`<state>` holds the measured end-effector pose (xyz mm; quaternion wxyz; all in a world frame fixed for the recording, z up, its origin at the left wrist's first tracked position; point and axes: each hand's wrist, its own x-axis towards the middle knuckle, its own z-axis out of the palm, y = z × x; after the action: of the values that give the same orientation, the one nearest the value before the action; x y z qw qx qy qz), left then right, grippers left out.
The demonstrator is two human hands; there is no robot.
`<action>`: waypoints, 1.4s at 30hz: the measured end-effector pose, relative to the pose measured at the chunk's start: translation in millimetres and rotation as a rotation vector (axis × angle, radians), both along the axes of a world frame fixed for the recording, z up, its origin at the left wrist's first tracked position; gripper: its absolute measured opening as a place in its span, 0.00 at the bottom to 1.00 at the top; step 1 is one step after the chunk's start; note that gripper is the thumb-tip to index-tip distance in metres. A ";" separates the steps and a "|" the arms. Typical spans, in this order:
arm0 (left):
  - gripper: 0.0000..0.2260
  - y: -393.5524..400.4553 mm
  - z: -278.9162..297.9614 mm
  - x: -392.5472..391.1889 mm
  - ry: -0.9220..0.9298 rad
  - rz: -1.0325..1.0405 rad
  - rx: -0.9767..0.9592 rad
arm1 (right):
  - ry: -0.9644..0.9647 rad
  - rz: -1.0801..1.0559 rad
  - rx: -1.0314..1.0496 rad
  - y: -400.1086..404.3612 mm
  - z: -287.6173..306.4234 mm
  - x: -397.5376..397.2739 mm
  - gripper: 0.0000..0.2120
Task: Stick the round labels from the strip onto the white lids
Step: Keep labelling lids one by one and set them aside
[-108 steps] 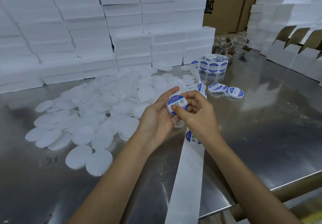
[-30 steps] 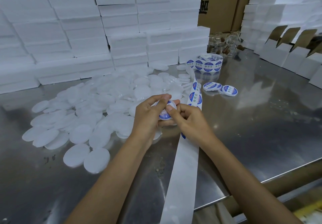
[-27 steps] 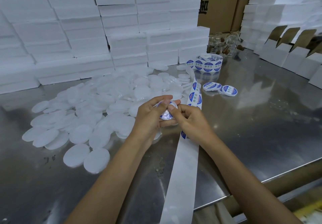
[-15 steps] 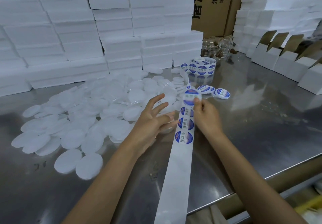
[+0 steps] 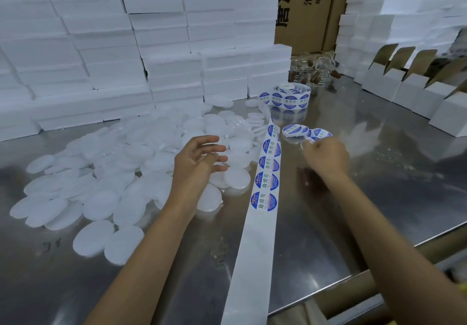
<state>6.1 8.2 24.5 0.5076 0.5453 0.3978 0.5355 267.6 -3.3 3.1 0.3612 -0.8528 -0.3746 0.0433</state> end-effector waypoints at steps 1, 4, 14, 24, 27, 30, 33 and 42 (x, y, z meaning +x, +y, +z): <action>0.14 0.8 0.2 -1.0 0.017 0.009 0.011 | -0.024 0.098 0.075 -5.3 -3.7 -13.9 0.14; 0.13 1.3 -0.1 -2.4 0.049 0.029 0.028 | -0.077 0.554 0.164 -23.2 -7.3 -57.2 0.09; 0.13 -1.1 0.9 -5.6 0.056 0.047 0.022 | -0.249 0.741 0.130 -33.1 -14.0 -87.2 0.11; 0.08 -10.9 -0.1 3.9 0.137 -0.234 0.042 | 0.683 0.827 0.443 -48.2 15.1 -98.5 0.05; 0.04 -9.8 -0.7 4.0 0.100 -0.174 -0.006 | 0.431 0.694 0.374 -49.7 10.7 -84.7 0.04; 0.05 -6.8 -0.9 2.0 0.073 -0.157 -0.049 | 0.099 0.677 0.113 -59.0 1.5 -66.7 0.04; 0.08 -7.8 -2.6 4.3 0.072 -0.189 -0.090 | -0.069 0.795 -0.016 -71.2 -12.0 -64.3 0.09; 0.10 -18.5 -9.5 13.9 0.132 -0.352 -0.110 | -0.080 0.839 0.094 -87.9 -17.9 -92.8 0.12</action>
<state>20.1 -10.3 15.0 0.5952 0.6118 0.3573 0.3790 174.8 -91.2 -14.7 0.3360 -0.6099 -0.7046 0.1362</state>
